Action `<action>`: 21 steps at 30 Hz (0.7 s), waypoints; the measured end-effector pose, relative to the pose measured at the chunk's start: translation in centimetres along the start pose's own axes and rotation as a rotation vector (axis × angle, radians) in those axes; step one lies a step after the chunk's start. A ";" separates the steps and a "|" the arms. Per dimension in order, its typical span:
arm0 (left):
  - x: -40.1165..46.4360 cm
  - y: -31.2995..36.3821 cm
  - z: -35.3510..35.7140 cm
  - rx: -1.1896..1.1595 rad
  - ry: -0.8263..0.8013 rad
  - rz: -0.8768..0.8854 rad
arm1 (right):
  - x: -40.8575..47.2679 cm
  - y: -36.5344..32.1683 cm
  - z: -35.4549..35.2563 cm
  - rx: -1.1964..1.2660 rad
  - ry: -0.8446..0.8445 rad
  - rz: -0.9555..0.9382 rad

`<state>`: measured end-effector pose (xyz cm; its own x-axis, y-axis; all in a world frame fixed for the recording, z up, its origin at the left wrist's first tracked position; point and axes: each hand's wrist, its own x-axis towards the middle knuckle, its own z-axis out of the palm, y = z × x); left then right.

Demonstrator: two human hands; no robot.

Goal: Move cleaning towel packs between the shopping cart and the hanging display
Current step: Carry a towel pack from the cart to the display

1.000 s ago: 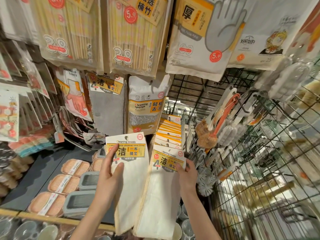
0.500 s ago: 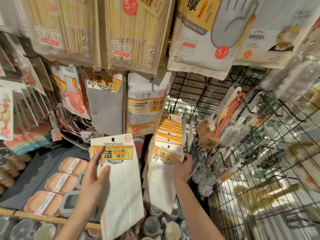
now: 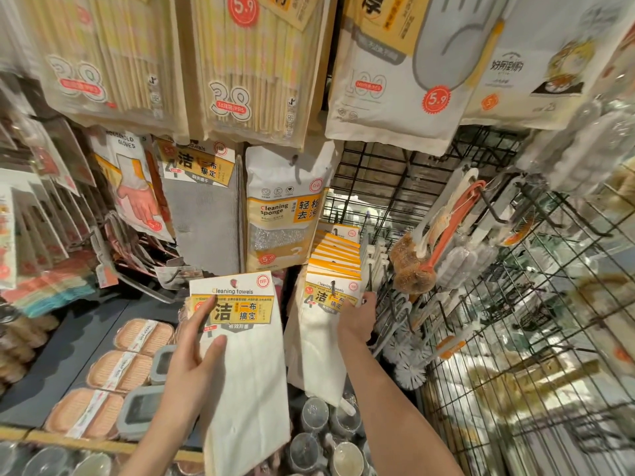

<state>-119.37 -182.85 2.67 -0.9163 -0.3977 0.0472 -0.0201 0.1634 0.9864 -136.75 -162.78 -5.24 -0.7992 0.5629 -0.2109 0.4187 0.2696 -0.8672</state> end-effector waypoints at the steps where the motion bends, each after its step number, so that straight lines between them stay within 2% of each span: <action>1: 0.0 0.0 0.1 -0.003 -0.004 0.005 | 0.2 -0.1 0.1 0.002 -0.005 -0.006; 13: -1.1 0.1 2.1 -0.102 -0.036 -0.025 | 0.3 1.1 -3.0 0.064 -0.099 -0.034; 17: -1.3 -0.2 3.3 -0.122 -0.058 -0.009 | -1.0 1.2 -5.3 0.162 -0.128 -0.149; 19: -1.3 -0.4 4.0 -0.142 -0.077 -0.010 | -2.4 0.7 -6.7 0.216 -0.245 -0.179; 21: -1.3 -0.6 4.7 -0.157 -0.104 -0.014 | -4.0 -0.4 -7.9 0.248 -0.439 -0.195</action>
<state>-120.04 -178.18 1.29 -0.9531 -0.3017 0.0246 0.0218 0.0125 0.9997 -130.30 -158.96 -0.44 -0.9794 0.1265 -0.1577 0.1722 0.1138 -0.9785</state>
